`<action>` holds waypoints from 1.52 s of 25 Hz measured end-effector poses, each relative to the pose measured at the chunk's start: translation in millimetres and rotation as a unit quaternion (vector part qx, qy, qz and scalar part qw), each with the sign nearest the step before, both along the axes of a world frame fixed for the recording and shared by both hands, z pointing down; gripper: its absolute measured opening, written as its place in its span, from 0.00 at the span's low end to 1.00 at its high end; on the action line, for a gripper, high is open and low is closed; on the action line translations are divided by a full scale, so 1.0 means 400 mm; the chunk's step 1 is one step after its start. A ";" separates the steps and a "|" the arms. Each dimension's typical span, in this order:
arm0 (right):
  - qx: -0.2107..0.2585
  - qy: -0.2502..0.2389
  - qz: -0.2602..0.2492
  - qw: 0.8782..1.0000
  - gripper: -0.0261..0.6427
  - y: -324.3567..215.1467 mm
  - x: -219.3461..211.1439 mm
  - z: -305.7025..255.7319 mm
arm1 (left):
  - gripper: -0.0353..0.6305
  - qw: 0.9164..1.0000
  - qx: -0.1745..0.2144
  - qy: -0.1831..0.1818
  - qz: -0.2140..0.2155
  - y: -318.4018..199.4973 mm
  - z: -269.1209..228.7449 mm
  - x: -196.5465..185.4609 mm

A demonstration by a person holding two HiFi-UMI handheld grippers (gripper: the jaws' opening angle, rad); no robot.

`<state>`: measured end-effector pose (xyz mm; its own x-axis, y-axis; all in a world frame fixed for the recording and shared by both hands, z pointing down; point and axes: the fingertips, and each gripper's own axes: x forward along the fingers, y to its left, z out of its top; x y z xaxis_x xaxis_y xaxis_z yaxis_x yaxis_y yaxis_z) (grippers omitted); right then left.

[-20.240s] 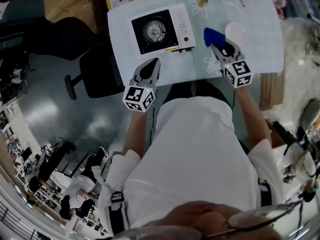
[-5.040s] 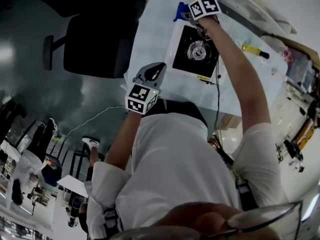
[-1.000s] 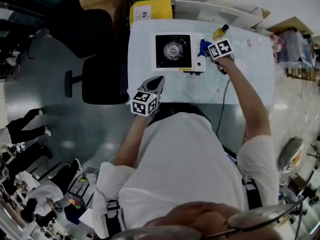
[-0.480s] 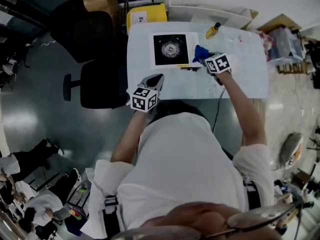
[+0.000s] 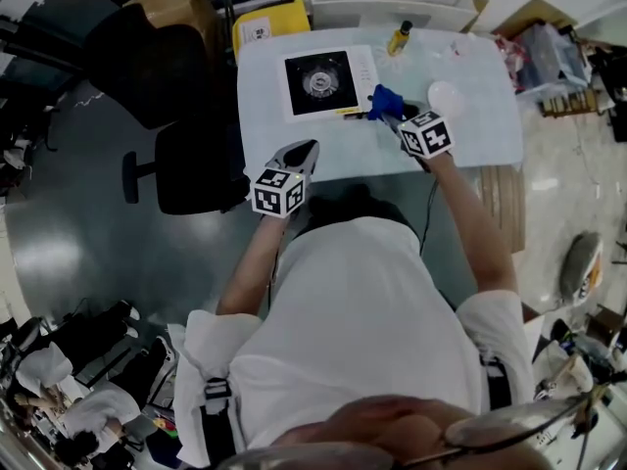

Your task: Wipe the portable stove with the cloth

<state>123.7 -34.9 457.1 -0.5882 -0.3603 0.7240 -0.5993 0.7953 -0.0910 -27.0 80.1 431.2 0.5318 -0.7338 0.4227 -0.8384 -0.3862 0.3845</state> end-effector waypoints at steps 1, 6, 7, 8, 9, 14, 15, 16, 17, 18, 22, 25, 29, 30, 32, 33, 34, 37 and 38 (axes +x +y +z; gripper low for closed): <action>0.001 -0.005 0.001 1.000 0.22 0.007 0.008 -0.008 | 0.10 1.000 0.002 0.000 -0.002 0.001 -0.005 0.007; 0.017 -0.039 0.004 0.999 0.22 0.026 0.042 -0.073 | 0.10 1.000 0.009 -0.006 -0.022 -0.004 -0.036 0.022; 0.021 -0.047 0.007 0.999 0.22 0.028 0.052 -0.086 | 0.10 1.000 0.011 -0.008 -0.026 -0.005 -0.043 0.023; 0.025 -0.056 0.010 0.998 0.22 0.029 0.063 -0.100 | 0.10 0.999 0.014 -0.009 -0.030 -0.007 -0.052 0.024; 0.030 -0.064 0.013 0.997 0.22 0.028 0.071 -0.116 | 0.10 0.999 0.018 -0.010 -0.035 -0.010 -0.065 0.023; 0.061 -0.092 0.020 0.994 0.22 0.031 0.112 -0.183 | 0.10 0.997 0.046 -0.008 -0.067 -0.016 -0.135 0.017; 0.065 -0.096 0.020 0.993 0.22 0.032 0.120 -0.194 | 0.10 0.996 0.052 -0.008 -0.072 -0.016 -0.148 0.020; 0.068 -0.099 0.019 0.993 0.22 0.033 0.126 -0.203 | 0.10 0.995 0.057 -0.007 -0.076 -0.017 -0.160 0.023; 0.072 -0.103 0.017 0.992 0.22 0.034 0.132 -0.211 | 0.10 0.995 0.062 -0.007 -0.080 -0.018 -0.170 0.027; 0.077 -0.105 0.015 0.991 0.22 0.035 0.136 -0.220 | 0.10 0.994 0.067 -0.009 -0.082 -0.020 -0.178 0.031; 0.099 -0.118 0.016 0.988 0.22 0.030 0.150 -0.253 | 0.10 0.992 0.084 -0.023 -0.090 -0.026 -0.204 0.033; 0.109 -0.129 0.023 0.985 0.22 0.025 0.164 -0.272 | 0.10 0.991 0.095 -0.022 -0.097 -0.029 -0.223 0.030; 0.123 -0.138 0.029 0.982 0.22 0.019 0.185 -0.274 | 0.10 0.990 0.096 -0.019 -0.104 -0.031 -0.226 0.028; 0.124 -0.137 0.028 0.982 0.22 0.019 0.187 -0.273 | 0.10 0.990 0.095 -0.019 -0.106 -0.032 -0.226 0.027; 0.127 -0.136 0.023 0.982 0.22 0.020 0.186 -0.276 | 0.10 0.989 0.095 -0.018 -0.108 -0.035 -0.228 0.027; 0.127 -0.138 0.021 0.982 0.22 0.023 0.183 -0.277 | 0.10 0.989 0.095 -0.018 -0.108 -0.036 -0.229 0.026; 0.127 -0.140 0.020 0.982 0.22 0.025 0.181 -0.278 | 0.10 0.989 0.095 -0.019 -0.108 -0.037 -0.229 0.025; 0.126 -0.144 0.021 0.981 0.22 0.026 0.177 -0.280 | 0.10 0.989 0.096 -0.020 -0.108 -0.040 -0.231 0.019; 0.126 -0.145 0.022 0.981 0.22 0.027 0.178 -0.281 | 0.10 0.989 0.095 -0.020 -0.109 -0.040 -0.230 0.019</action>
<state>195.1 -24.3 344.7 -0.7365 -0.5357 0.4129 -0.6109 0.7889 -0.0662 -19.3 64.2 339.2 0.3378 -0.8977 0.2830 -0.9229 -0.2568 0.2870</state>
